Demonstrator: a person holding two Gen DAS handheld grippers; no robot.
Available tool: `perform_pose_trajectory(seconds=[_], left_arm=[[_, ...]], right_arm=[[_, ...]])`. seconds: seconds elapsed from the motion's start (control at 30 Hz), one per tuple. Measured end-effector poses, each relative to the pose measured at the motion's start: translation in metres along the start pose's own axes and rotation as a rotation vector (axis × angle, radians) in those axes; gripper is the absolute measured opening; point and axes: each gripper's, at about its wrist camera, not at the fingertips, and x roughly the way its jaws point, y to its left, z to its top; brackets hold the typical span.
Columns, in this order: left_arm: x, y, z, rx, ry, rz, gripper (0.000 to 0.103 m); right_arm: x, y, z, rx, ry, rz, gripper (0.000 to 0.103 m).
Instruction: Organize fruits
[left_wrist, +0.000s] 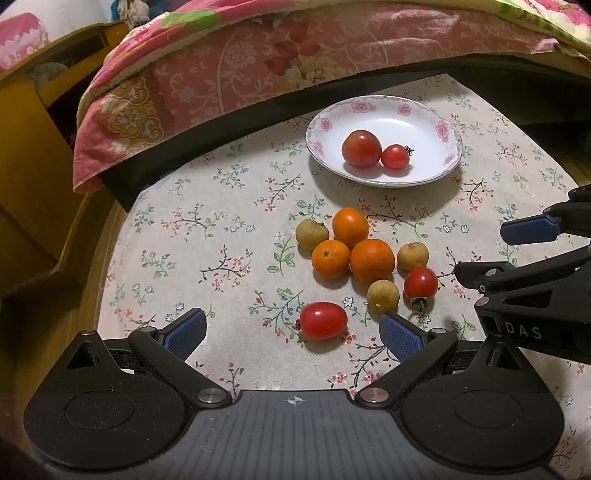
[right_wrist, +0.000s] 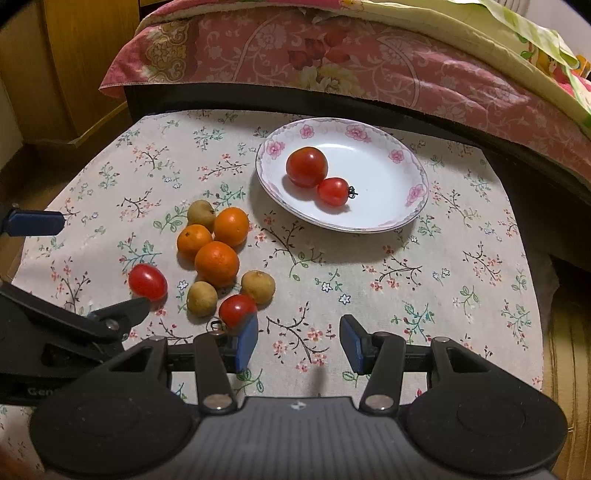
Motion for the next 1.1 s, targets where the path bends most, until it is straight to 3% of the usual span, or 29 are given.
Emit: perform_pose_trajectory(seconds=[1.1], left_arm=[[0.0024,0.0028,-0.0045,0.018,0.002,0.007,0.101]], right_arm=[[0.0055,0.0049,-0.0011,-0.022,0.014,0.025,0.047]])
